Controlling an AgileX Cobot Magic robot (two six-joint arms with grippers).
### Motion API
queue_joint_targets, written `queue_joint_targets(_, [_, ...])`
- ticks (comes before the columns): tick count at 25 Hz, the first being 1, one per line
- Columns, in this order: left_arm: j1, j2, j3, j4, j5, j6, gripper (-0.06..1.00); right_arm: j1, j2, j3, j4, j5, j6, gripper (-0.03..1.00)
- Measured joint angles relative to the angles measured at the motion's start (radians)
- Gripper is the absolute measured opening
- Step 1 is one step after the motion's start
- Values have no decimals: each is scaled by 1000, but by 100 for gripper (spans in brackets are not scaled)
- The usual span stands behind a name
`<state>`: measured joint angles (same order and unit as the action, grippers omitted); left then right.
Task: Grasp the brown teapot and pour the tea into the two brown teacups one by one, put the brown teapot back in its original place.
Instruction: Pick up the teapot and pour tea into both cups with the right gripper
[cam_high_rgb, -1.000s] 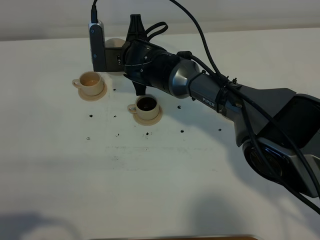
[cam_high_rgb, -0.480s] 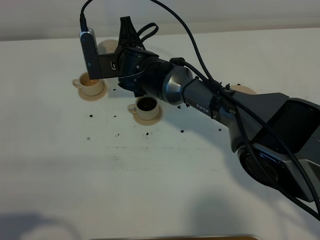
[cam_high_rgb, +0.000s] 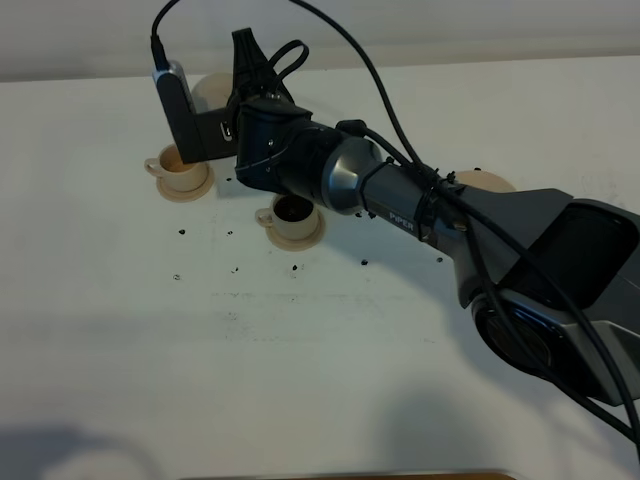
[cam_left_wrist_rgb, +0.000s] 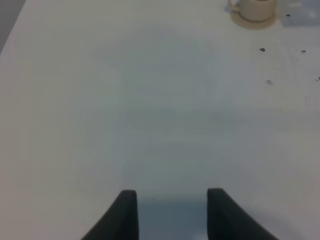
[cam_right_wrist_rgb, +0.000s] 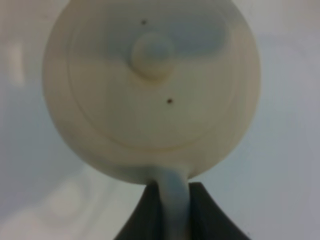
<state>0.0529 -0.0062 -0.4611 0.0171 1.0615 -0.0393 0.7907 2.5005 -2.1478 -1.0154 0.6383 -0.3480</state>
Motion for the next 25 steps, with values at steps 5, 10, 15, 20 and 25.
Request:
queue_joint_targets(5, [0, 0, 0, 0, 0, 0, 31, 12, 24, 0, -28, 3, 0, 11])
queue_joint_targets(10, [0, 0, 0, 0, -1, 0, 31, 21, 26, 0, -74, 3, 0, 11])
queue_joint_targets(15, [0, 0, 0, 0, -1, 0, 31, 27, 34, 0, -128, 11, 0, 11])
queue_joint_targets(20, [0, 0, 0, 0, -1, 0, 31, 30, 36, 0, -174, 11, 0, 11])
queue_joint_targets(25, [0, 0, 0, 0, -1, 0, 31, 30, 36, 0, -211, 11, -1, 11])
